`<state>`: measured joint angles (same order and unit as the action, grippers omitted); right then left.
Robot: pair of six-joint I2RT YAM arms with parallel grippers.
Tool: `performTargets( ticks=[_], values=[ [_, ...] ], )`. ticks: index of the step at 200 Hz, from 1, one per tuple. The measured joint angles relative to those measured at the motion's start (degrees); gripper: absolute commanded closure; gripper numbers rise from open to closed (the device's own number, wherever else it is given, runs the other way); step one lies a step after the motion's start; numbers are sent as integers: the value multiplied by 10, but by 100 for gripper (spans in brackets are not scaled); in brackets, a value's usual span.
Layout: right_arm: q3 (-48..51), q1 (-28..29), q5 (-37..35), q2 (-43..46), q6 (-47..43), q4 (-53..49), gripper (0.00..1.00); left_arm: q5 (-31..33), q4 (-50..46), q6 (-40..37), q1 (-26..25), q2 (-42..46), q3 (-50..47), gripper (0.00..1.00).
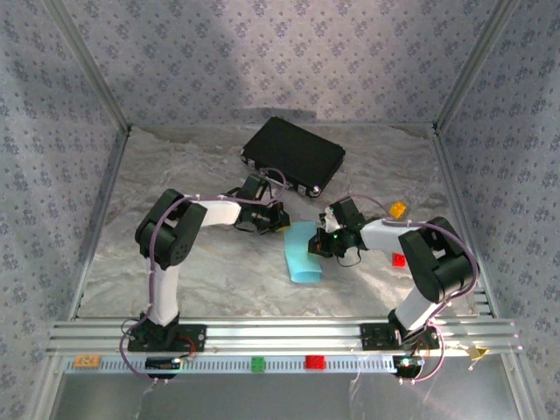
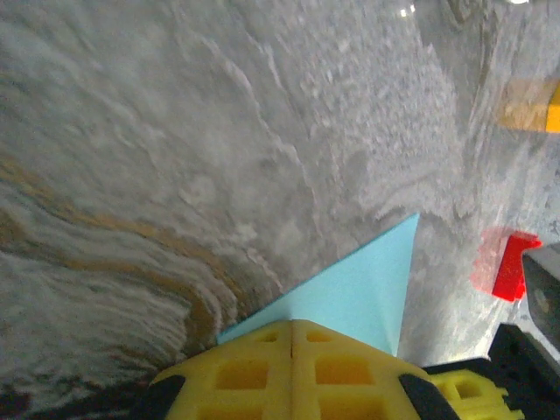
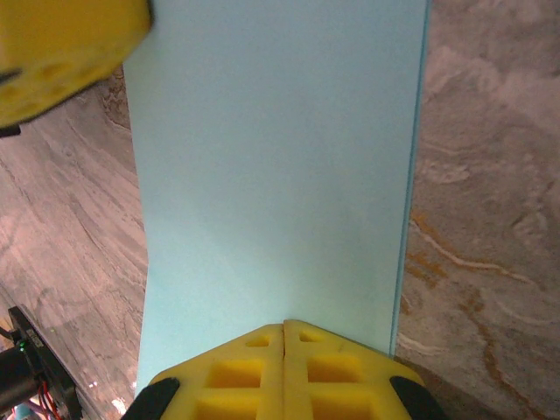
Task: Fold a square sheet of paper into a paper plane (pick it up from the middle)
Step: First fold the square sheet of paper in half at the center of the table.
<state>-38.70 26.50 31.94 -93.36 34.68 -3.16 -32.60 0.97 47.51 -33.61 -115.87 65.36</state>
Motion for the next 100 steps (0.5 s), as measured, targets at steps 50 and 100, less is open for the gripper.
performTargets(
  ticks=[50, 100],
  values=[
    [0, 0, -1, 0, 4, 1, 100, 33, -26, 6, 14, -11, 31, 100],
    [2, 4, -4, 1, 22, 5, 100, 63, -45, 12, 17, 19, 25, 100]
  ],
)
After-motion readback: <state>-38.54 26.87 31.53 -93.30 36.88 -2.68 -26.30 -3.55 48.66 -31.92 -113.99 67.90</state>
